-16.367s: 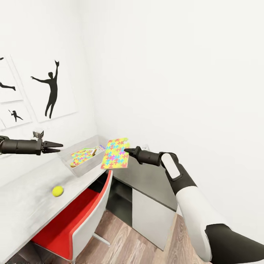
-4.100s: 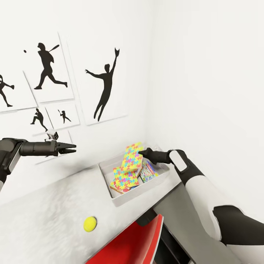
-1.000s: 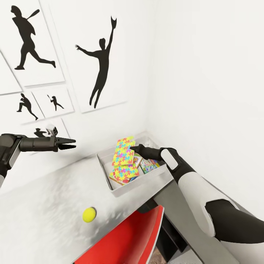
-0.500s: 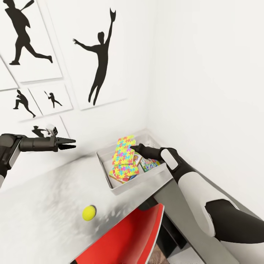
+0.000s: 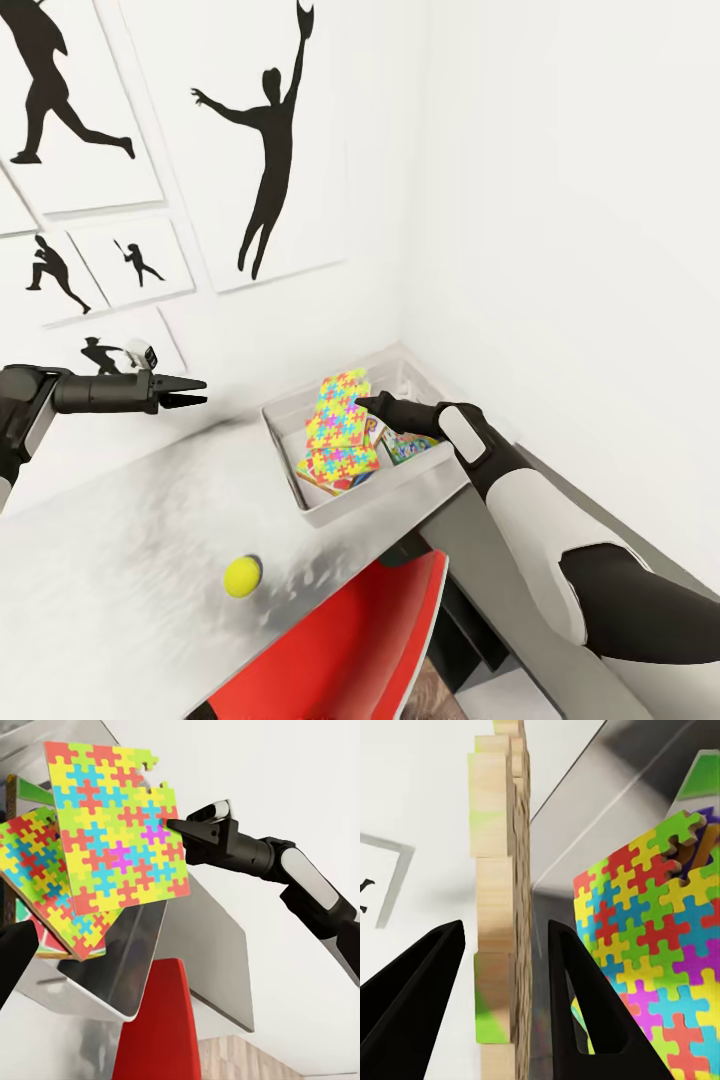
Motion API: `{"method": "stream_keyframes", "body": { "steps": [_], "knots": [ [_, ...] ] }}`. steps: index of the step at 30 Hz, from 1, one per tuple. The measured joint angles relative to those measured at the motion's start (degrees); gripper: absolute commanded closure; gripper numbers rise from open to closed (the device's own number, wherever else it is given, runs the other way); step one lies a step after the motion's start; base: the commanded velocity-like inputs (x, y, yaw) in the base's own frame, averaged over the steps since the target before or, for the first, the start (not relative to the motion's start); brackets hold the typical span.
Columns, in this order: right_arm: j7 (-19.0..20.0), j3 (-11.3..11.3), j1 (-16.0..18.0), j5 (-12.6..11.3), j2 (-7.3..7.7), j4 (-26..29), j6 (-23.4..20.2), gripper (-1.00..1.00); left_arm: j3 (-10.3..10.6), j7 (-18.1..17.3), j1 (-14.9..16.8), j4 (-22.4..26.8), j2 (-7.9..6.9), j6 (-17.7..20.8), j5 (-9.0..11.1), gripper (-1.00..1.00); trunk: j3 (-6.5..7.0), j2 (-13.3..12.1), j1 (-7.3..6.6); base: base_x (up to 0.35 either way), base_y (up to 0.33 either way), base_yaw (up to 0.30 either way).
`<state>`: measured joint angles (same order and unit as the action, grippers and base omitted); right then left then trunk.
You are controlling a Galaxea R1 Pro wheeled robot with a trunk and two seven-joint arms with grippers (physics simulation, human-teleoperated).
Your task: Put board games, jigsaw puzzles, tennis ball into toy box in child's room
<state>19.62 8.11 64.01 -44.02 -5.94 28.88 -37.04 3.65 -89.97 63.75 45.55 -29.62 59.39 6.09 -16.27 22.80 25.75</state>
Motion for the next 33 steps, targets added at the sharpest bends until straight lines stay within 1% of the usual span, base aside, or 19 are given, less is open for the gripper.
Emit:
{"method": "stream_keyframes", "body": {
  "steps": [12, 16, 22, 33],
  "knots": [
    [0.6, 0.1, -0.1, 0.0, 0.21, -0.1, -0.1, 1.00, 0.0, 0.0, 0.0, 0.0, -0.06, 0.0, 0.0, -1.00, -0.12, 0.0, 0.00, 0.000, 0.000, 0.000],
    [0.8, 0.2, -0.1, 0.0, 0.56, -0.1, -0.4, 1.00, 0.0, 0.0, 0.0, 0.0, -0.01, 0.0, 0.0, -1.00, -0.12, 0.0, 0.00, 0.000, 0.000, 0.000],
    [0.8, 0.2, -0.1, 0.1, 0.21, -0.7, -0.4, 1.00, 0.1, 0.0, 0.0, 0.0, -0.07, 0.0, 0.0, -1.00, -0.12, 0.0, 0.00, 0.000, 0.000, 0.000],
    [0.8, 0.3, -0.1, 0.1, 0.08, -1.1, -0.4, 1.00, 0.1, 0.0, 0.0, 0.0, -0.07, 0.0, 0.0, -1.00, -0.12, 0.0, 0.00, 0.000, 0.000, 0.000]
  ]
}}
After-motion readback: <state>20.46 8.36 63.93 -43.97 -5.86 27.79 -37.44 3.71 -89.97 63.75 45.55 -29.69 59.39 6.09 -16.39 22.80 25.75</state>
